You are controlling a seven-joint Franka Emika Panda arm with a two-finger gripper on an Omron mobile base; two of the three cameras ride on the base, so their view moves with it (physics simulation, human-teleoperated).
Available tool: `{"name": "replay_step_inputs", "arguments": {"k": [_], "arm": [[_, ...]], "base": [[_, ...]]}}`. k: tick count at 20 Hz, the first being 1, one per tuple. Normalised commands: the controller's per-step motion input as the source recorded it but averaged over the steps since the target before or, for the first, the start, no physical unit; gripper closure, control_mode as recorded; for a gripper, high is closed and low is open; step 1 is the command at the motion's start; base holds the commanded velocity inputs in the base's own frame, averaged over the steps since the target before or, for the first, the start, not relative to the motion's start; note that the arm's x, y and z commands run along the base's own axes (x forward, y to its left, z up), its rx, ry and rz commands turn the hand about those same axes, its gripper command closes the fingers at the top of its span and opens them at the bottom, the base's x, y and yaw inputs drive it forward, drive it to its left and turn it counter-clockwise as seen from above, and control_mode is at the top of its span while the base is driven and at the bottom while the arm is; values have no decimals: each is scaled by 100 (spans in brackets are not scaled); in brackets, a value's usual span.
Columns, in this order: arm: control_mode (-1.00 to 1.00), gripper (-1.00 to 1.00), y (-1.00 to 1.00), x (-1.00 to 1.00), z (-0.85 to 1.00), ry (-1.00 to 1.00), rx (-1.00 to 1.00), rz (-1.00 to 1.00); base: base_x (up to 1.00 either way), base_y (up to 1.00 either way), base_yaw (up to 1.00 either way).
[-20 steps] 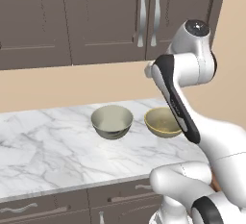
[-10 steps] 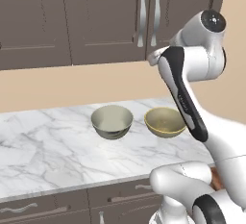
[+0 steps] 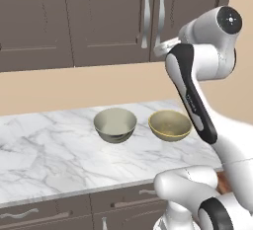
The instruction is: Open the cabinet. Pick the bowls from the counter and place them in the cabinet. Then close the cabinet.
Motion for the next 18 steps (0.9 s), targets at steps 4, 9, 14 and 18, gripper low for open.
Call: {"name": "replay_step_inputs", "arguments": {"k": [4, 9, 14, 18], "arm": [[-100, -100, 0, 0, 21, -1, 0, 2], [-100, -100, 6, 5, 15, 0, 1, -8], [-100, -100, 12, 22, 8, 0, 0, -17], [-100, -100, 6, 22, 0, -8, 4, -3]], "base": [[0, 0, 0], [0, 0, 0], [0, 0, 0], [0, 0, 0]]}}
